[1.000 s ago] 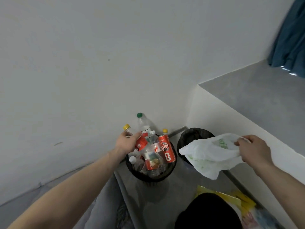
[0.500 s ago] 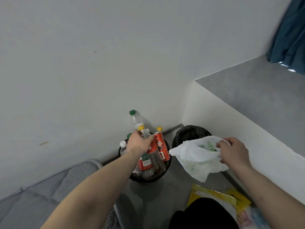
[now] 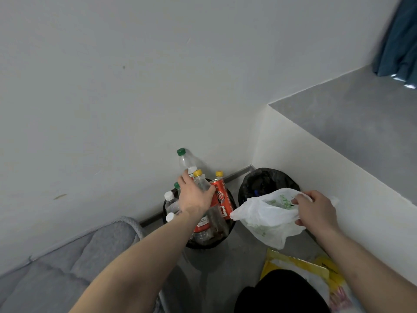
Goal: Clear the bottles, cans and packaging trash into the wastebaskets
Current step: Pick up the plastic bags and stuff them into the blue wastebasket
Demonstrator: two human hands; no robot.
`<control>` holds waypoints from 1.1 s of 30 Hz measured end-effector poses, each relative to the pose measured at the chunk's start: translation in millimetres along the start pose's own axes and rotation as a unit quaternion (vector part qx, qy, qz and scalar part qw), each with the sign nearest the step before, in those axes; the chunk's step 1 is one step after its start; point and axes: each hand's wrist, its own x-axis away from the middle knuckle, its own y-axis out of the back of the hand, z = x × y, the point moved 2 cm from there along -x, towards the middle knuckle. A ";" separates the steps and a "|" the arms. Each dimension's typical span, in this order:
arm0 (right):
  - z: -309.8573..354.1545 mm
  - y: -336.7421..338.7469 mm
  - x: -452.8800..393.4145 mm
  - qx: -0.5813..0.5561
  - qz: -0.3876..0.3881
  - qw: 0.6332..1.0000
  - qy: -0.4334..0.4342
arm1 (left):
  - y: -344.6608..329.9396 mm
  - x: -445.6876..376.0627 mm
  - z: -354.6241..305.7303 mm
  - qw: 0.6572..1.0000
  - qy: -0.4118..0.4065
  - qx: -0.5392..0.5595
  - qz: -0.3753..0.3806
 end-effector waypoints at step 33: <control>-60.7 -18.7 -40.9 0.036 0.067 0.996 -0.038 | -78.9 13.7 7.6 0.784 -0.447 -0.406 0.145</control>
